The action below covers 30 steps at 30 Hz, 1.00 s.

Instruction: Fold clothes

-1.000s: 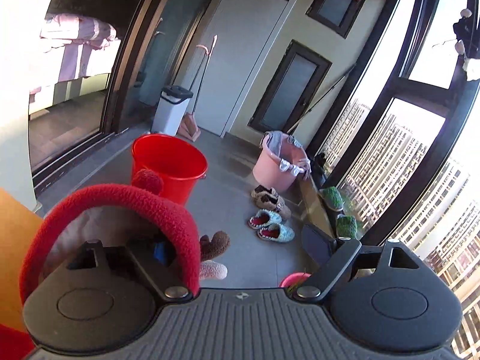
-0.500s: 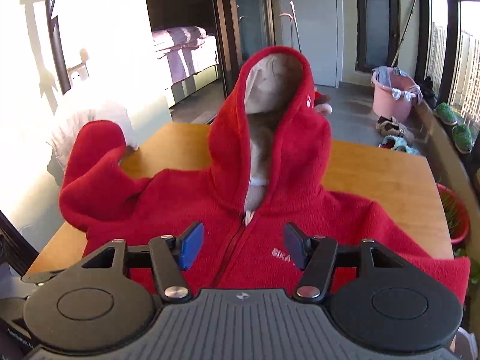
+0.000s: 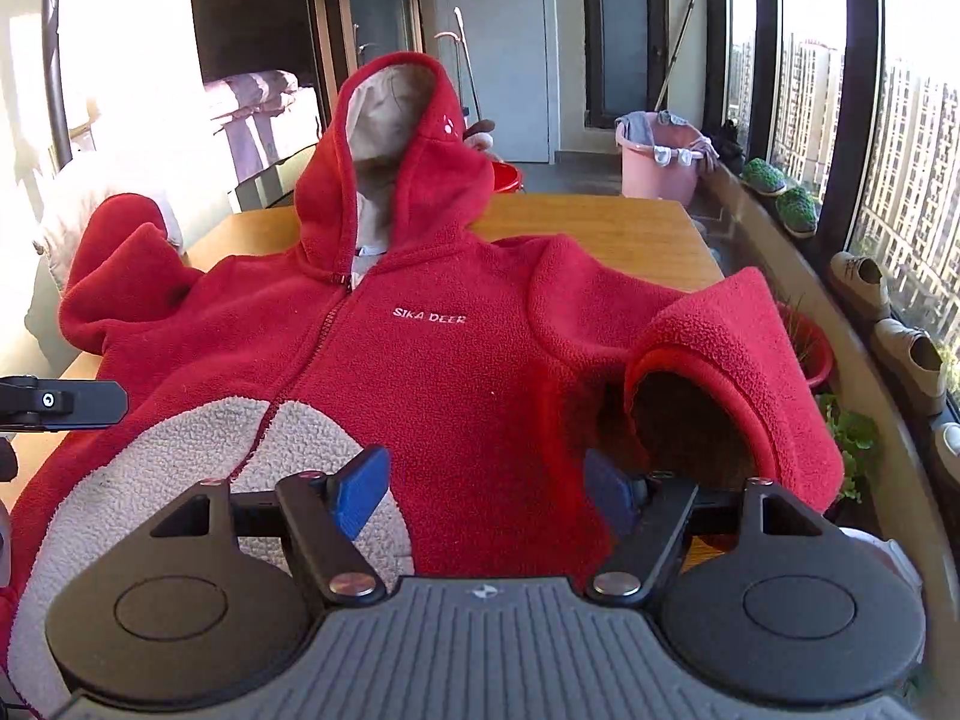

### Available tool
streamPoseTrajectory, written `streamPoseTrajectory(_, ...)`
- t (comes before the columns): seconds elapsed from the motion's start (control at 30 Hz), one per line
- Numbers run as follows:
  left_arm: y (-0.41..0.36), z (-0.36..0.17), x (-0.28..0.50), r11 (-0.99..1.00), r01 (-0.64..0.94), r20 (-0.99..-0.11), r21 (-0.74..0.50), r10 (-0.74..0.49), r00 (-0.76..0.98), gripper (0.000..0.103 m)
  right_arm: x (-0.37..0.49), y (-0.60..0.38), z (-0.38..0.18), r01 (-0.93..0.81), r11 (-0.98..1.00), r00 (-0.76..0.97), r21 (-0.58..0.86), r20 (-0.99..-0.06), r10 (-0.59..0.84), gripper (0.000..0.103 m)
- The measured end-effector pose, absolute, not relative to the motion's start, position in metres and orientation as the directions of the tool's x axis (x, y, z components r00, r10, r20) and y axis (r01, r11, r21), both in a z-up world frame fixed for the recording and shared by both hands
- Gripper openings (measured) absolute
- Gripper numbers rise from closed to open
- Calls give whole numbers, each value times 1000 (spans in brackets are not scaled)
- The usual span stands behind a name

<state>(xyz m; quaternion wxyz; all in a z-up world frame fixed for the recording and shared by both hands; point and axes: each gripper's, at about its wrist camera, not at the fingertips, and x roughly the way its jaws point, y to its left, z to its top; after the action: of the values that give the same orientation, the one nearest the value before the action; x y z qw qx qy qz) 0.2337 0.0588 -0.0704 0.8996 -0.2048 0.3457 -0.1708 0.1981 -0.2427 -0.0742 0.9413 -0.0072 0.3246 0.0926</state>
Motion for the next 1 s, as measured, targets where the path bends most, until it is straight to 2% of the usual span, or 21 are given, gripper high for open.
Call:
streamPoseTrajectory(0.1,55,-63,219,833,206,-521,-513,-493,696,103,176,-248,-53,-182,981,839,-70,-531,118,84)
streamPoseTrajectory(0.2,43,-81,221,838,205,-573,-506,-504,647,103,162,-253,-45,-124,964,882,-236,-471,-2,92)
streamPoseTrajectory(0.23,40,-89,221,840,206,-578,-501,-502,643,103,160,-255,-47,-109,952,885,-288,-464,-39,94)
streamPoseTrajectory(0.3,33,-94,212,857,230,-549,-461,-479,685,103,160,-258,-55,-94,929,876,-357,-472,-93,95)
streamPoseTrajectory(0.4,23,-95,208,879,244,-555,-409,-452,699,103,170,-259,-76,-95,899,848,-427,-508,-151,95)
streamPoseTrajectory(0.53,30,-96,207,863,253,-544,-437,-477,690,103,194,-252,-107,-66,805,832,-589,-478,-282,94)
streamPoseTrajectory(0.6,32,-94,209,858,252,-551,-448,-487,678,103,207,-250,-106,-74,805,833,-589,-481,-276,83)
streamPoseTrajectory(0.67,36,-91,211,848,246,-555,-469,-500,665,103,219,-248,-98,-82,817,838,-570,-483,-253,45)
streamPoseTrajectory(0.73,44,-87,212,838,233,-543,-494,-507,670,103,227,-248,-72,-35,852,859,-523,-452,-242,25)
streamPoseTrajectory(0.8,52,-82,212,844,211,-527,-492,-483,699,103,235,-255,-36,20,902,883,-432,-415,-219,18)
streamPoseTrajectory(1.0,69,-94,221,861,180,-517,-477,-440,734,103,251,-284,54,106,981,925,-163,-346,-157,17)
